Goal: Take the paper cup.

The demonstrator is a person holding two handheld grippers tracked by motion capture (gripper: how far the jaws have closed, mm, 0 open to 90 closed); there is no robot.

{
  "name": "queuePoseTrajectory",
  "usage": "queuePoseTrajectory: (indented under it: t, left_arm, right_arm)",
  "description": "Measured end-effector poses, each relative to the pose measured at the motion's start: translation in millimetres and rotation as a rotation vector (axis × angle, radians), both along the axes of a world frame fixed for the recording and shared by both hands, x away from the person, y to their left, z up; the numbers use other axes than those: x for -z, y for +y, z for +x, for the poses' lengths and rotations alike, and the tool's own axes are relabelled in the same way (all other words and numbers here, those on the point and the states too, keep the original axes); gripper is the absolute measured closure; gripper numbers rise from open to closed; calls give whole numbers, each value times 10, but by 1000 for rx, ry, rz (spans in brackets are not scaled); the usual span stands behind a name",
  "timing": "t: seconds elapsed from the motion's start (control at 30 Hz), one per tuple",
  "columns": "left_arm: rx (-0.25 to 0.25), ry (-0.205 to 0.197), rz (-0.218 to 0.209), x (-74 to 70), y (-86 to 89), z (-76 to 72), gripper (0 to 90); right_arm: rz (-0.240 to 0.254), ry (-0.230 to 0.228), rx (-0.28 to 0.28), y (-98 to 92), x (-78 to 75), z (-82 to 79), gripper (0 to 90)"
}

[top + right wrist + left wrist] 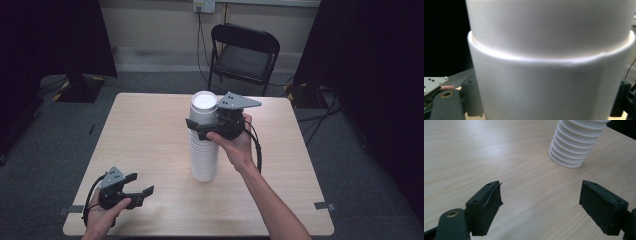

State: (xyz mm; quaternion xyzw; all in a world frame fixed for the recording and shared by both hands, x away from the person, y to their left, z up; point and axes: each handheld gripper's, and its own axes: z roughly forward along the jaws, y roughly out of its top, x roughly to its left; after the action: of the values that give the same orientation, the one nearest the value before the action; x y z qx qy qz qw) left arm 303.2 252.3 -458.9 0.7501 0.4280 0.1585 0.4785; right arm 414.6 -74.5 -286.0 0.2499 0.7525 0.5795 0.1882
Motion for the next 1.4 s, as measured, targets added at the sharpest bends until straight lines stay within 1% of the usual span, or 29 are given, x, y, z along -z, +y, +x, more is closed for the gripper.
queuePoseTrajectory:
  t: [0.07, 0.13, 0.33, 0.37, 0.43, 0.5, 0.63, 0.7, 0.73, 0.8, 0.93, 1.0, 1.07, 1.2, 1.27, 1.37, 1.4]
  left_arm:
    - [-4, -2, -2, 1, 5, 0, 174]
    - [-4, 2, -1, 2, 3, 1, 174]
    - [7, -6, 5, -8, 0, -8, 174]
    - [8, -5, 8, -8, 0, -7, 174]
    - [7, -4, 7, -5, -3, -6, 175]
    - [3, 3, 8, 3, -8, -3, 175]
    - [3, 3, 6, 3, -12, 0, 176]
    - [17, -1, -14, -3, -10, -4, 176]
    - [18, -1, -15, -4, -12, -6, 176]
    - [19, -6, 1, 0, -19, -10, 176]
    - [15, -2, 2, 4, -23, -1, 176]
    - [13, -7, 1, -1, -22, -3, 176]
    - [13, -9, 4, 0, -21, -4, 176]
    - [7, -7, 4, 4, -17, 0, 176]
    - [6, -7, 6, 7, -14, 0, 176]
    - [11, -14, 14, 4, -16, 0, 181]
    - [16, -17, 16, 3, -19, 2, 186]
  right_arm:
    - [-4, -4, 1, 1, -10, 2, 147]
    - [4, -5, 0, -4, -21, 14, 147]
    - [17, -16, 6, -20, -69, 0, 147]
    - [27, -16, 5, -26, -81, 1, 148]
    - [27, -16, 4, -29, -107, -1, 149]
    - [34, 1, 3, -38, -131, 7, 151]
    - [39, -4, 5, -37, -160, 2, 154]
    - [49, -4, 4, -47, -172, -3, 155]
    - [48, -4, 5, -47, -176, -5, 155]
    - [51, -8, 5, -45, -186, -15, 155]
    - [68, -10, 6, -56, -229, -13, 157]
    - [67, -16, 12, -53, -254, -10, 157]
    - [82, -15, 11, -59, -284, -14, 158]
    - [97, -24, 11, -79, -343, -16, 160]
    - [93, -25, 10, -82, -364, -14, 160]
    - [104, -25, 4, -81, -391, -21, 160]
    - [109, -23, 12, -81, -402, -21, 161]
